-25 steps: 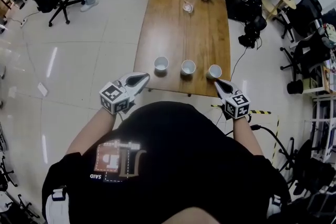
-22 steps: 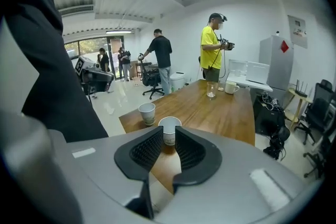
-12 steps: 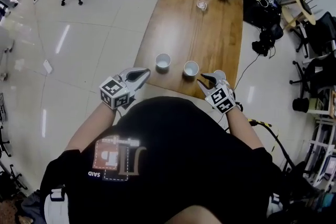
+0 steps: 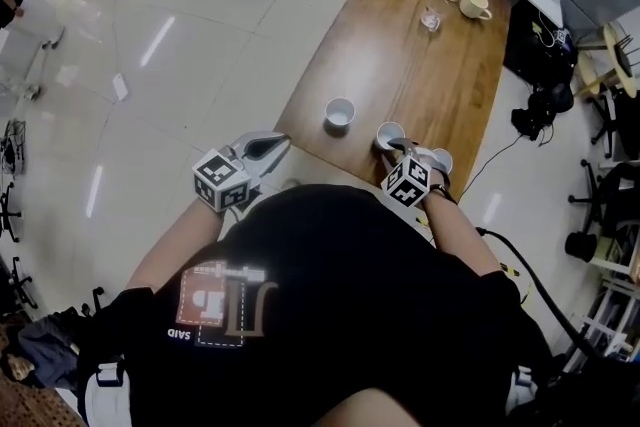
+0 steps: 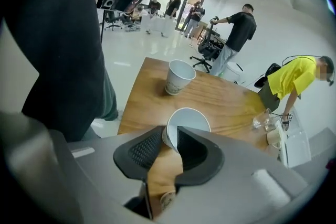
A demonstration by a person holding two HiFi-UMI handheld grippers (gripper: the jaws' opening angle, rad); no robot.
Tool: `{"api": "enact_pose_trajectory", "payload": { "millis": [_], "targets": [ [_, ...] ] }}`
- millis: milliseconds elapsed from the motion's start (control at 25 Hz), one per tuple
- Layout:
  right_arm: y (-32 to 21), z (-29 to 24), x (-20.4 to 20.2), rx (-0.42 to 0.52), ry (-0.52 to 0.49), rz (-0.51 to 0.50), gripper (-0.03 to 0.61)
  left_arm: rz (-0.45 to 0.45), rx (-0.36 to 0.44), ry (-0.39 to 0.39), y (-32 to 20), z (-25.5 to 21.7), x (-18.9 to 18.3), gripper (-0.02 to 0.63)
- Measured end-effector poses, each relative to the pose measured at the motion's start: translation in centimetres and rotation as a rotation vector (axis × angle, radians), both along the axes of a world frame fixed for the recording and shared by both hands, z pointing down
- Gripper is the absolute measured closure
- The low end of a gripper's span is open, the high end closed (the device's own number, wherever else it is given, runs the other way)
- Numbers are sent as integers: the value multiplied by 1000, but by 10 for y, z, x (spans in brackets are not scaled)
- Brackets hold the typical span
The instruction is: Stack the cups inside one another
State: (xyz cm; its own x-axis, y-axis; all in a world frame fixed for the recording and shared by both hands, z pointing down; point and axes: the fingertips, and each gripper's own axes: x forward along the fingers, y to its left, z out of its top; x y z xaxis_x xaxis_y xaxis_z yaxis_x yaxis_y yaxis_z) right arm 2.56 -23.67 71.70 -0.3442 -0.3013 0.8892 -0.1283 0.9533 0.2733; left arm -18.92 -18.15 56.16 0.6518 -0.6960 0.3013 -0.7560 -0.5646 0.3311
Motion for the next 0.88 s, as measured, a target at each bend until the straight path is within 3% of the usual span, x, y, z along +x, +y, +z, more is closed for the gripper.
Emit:
{"api": "enact_pose_trajectory", "payload": {
  "millis": [400,600,680,760,880],
  "targets": [
    [1,4,-6,-16,41,-8,548,3,12,25,-4,0,-15,614],
    [7,-7,-12,-58,-24,31,442,19,23,15,-10,-3,-17,614],
    [9,-22,-12,-50,-68,44,425,70,55,-42,-15,-6,-6,614],
    [6,-45,-7,-25,-129,78,423,164,97,-146,-23,-7,19,614],
    [2,-82,16,14,-235,197,425,419,180,-371,-30,5,82,614]
  ]
}}
